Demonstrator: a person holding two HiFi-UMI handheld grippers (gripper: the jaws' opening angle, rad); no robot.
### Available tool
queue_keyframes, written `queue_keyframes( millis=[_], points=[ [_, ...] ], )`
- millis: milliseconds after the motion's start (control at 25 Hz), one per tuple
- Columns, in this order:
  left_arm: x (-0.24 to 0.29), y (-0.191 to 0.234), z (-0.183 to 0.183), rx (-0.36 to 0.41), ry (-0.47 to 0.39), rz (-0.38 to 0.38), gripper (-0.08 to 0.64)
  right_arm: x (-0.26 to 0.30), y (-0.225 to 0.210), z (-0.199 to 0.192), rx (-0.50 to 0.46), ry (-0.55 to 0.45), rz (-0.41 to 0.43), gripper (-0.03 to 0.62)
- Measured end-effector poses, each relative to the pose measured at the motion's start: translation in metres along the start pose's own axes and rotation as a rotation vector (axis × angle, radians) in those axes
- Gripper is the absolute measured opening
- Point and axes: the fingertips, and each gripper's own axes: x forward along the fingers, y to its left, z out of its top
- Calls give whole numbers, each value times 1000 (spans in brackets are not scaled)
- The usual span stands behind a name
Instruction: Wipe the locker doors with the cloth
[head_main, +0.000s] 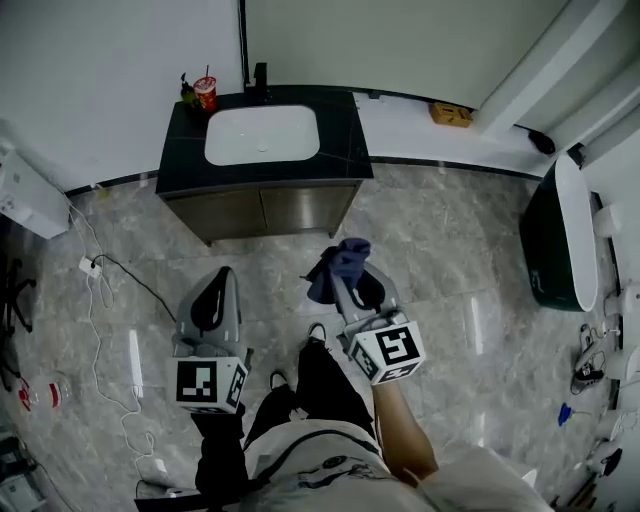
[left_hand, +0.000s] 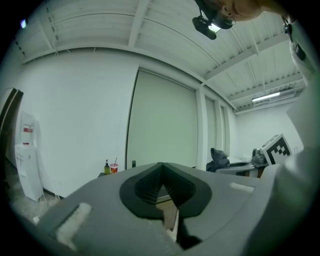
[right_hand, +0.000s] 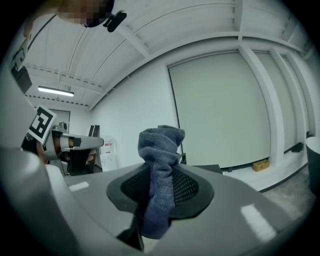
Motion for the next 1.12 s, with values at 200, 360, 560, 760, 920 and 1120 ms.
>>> queue_keyframes(
  millis=[200,360,560,760,920,1120],
  points=[
    [-40,-6,-12,-30,7,-25,0,-39,13,2,-3,-16,-63,104],
    [-58,-13,-13,-1,12,-13,0,-58,13,5,2,-27,-71,103],
    [-67,-23,-5,21,11,23,0,-70,15,12,5,-43,-30,95],
    [-60,-38,16,40,-19,31,0,-70,7,30,5,-71,-9,92],
    [-58,-40,18,39,-35,48,0,-73,4,42,-22,-88,2,92],
    [-55,-48,14,35,-28,43,0,-77,-4,46,-25,-93,0,92]
  ],
)
